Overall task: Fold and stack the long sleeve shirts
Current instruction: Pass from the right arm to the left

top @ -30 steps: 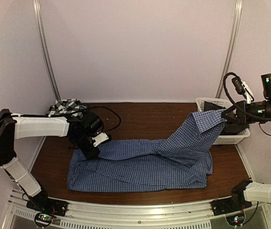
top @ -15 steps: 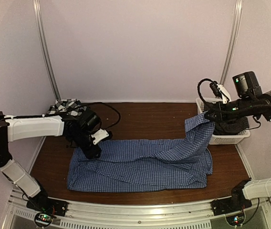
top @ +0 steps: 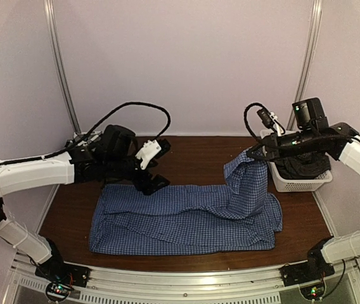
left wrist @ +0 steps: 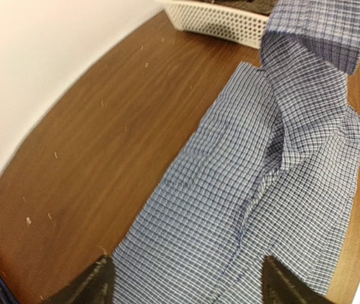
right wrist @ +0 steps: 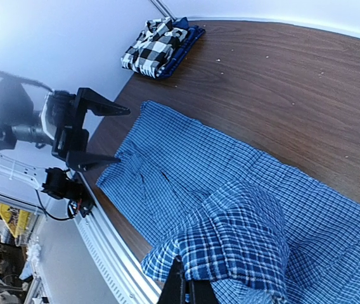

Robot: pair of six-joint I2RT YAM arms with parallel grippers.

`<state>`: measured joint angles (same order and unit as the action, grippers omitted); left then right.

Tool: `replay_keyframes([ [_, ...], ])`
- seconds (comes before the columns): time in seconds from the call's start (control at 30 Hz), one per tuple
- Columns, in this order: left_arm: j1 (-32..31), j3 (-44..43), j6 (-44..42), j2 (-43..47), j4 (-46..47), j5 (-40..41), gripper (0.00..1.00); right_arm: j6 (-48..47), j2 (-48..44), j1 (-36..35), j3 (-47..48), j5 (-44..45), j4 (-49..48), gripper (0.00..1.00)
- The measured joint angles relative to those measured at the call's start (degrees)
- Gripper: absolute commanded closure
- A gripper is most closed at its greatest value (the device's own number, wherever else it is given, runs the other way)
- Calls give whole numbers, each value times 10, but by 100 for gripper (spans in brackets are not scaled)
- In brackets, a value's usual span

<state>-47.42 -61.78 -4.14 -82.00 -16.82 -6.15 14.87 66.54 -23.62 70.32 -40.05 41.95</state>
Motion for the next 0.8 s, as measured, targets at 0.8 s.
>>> replay_keyframes([
  [0.8, -160, -78, -291, -141, 187, 102, 2, 133, 106, -66, -18, -114, -187, 100],
])
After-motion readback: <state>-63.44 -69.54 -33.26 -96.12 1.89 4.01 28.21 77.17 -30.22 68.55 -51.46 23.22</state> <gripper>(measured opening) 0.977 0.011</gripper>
